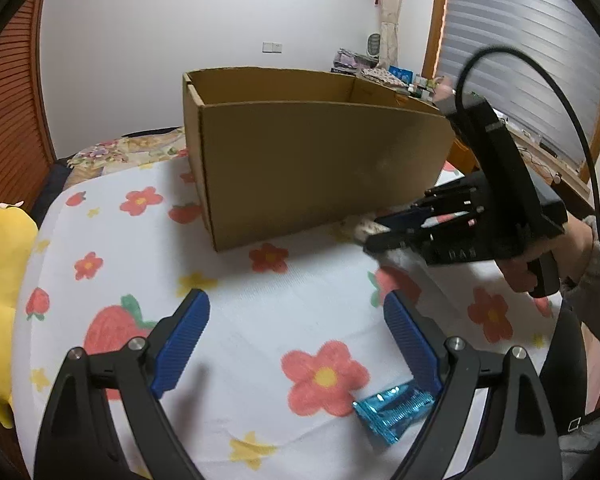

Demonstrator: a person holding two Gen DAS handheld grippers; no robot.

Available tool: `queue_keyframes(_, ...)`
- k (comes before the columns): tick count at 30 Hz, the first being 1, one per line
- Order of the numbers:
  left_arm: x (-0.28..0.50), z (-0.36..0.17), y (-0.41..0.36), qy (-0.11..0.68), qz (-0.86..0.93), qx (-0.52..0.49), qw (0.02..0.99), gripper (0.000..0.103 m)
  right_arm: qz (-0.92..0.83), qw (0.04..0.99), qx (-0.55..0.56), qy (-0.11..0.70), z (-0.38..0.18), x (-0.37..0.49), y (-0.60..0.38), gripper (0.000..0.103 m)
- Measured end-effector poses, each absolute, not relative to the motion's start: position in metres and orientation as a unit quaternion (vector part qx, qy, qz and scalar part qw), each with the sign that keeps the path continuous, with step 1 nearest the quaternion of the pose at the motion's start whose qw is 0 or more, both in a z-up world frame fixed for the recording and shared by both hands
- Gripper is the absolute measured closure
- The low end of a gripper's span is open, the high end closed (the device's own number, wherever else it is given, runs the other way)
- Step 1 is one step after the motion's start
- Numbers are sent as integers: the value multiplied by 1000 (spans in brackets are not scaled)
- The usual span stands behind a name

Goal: Organize snacks
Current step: 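Grasp the white bar with right tool while left tool moves toward the blue candy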

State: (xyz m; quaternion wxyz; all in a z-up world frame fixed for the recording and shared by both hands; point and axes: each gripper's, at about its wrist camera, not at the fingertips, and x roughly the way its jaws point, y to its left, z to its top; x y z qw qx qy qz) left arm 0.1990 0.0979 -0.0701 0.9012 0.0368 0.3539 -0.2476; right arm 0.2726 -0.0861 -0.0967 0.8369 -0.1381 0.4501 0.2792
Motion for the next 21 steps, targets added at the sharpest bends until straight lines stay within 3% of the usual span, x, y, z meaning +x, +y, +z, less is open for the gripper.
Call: queue_keyframes(21,140,-98,80,398,-274,114,868,14,212,892,-56,395,-80,172,-183,83)
